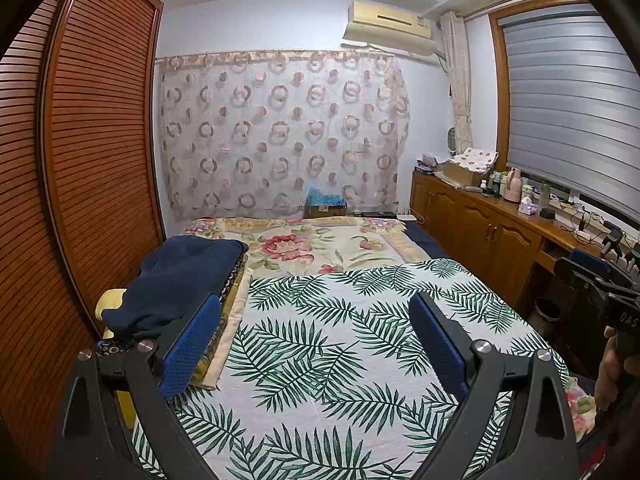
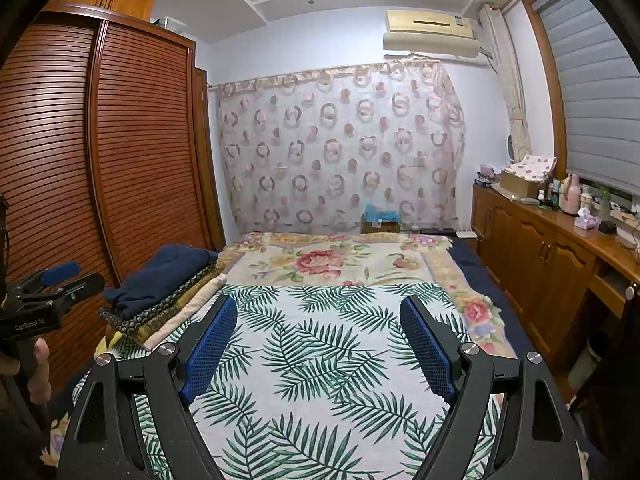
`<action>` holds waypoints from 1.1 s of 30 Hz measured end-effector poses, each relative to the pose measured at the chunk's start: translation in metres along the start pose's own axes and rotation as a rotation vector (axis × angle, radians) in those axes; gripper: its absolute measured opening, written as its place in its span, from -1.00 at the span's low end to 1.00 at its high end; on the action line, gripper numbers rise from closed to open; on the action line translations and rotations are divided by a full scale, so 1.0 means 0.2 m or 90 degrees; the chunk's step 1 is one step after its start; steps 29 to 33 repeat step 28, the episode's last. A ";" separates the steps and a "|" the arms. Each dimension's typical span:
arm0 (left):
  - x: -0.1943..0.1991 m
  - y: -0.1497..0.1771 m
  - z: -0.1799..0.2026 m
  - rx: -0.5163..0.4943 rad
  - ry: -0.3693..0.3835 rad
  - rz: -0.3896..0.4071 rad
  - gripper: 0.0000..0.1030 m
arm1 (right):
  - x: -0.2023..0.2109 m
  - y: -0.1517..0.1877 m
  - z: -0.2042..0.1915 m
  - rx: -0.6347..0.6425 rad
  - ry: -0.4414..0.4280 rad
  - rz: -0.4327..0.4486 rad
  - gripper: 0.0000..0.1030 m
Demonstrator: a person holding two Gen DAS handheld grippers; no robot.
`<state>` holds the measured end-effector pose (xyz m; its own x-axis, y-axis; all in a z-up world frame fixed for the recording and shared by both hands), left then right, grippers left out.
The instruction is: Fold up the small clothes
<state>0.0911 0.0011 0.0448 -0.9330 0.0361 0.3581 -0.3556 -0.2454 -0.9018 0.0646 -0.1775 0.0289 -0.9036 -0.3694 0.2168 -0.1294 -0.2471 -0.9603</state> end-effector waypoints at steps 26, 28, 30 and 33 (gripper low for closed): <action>0.00 0.00 0.00 0.001 0.001 0.001 0.86 | 0.02 0.03 0.04 0.003 -0.002 0.002 0.65; 0.00 0.00 0.00 0.001 0.001 0.001 0.86 | 0.02 0.03 0.04 0.003 -0.003 0.002 0.65; 0.00 0.00 0.00 0.001 0.001 0.001 0.86 | 0.02 0.03 0.04 0.003 -0.003 0.002 0.65; 0.00 0.00 0.00 0.001 0.001 0.001 0.86 | 0.02 0.03 0.04 0.003 -0.003 0.002 0.65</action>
Point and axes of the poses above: each gripper's, at about its wrist camera, not at the fingertips, and x roughly against the way its jaws point, z to its right, y to its underside, the point moved 4 cm from there along -x, roughly the way its jaws point, and after that the axes turned 13 degrees about x, right-handed, at the moved point
